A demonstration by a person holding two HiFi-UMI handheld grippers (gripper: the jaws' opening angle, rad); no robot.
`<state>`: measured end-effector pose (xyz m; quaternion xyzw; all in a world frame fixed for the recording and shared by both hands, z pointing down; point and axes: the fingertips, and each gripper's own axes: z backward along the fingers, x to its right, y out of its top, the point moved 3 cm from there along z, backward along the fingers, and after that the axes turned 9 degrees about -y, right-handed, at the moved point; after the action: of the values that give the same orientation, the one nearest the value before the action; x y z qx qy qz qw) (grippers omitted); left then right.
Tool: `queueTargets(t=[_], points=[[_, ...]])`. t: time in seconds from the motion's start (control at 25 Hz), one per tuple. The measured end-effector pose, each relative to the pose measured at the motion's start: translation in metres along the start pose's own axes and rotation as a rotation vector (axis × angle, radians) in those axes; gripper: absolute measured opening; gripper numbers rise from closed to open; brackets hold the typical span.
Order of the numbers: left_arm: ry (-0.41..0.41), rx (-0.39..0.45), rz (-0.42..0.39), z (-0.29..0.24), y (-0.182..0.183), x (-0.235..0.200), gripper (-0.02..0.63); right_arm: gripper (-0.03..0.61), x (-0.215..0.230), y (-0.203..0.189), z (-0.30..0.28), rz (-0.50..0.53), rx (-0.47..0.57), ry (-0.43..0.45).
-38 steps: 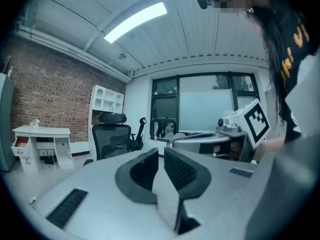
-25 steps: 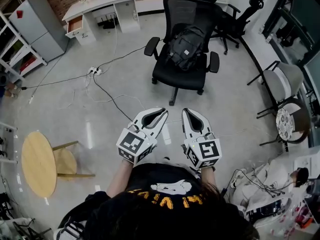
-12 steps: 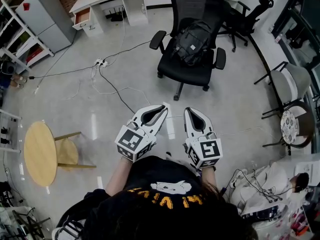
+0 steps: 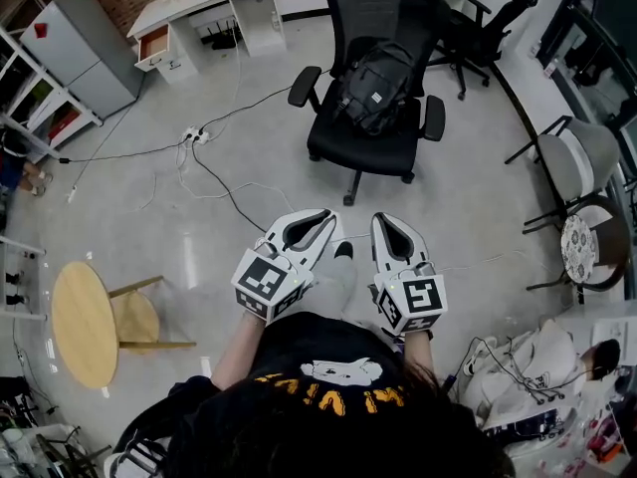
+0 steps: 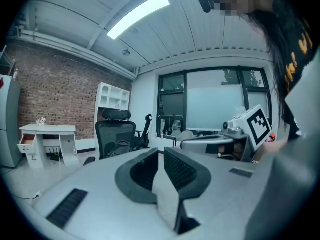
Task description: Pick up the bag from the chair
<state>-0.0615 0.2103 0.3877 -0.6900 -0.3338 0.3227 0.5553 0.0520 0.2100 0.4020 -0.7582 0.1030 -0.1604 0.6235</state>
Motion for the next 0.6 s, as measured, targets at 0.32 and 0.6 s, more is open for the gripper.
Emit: queueTargets(t=[0.32, 0.6], points=[[-0.051, 0.021, 0.010, -0.063, 0.014, -0.055, 0.038, 0.005, 0.045, 0.016, -0.056, 0.037, -0.014, -0.049], [-0.097, 0.032, -0.016, -0.119, 0.027, -0.115, 0.038, 0.005, 0.085, 0.033, -0.128, 0.058, -0.020, -0.081]])
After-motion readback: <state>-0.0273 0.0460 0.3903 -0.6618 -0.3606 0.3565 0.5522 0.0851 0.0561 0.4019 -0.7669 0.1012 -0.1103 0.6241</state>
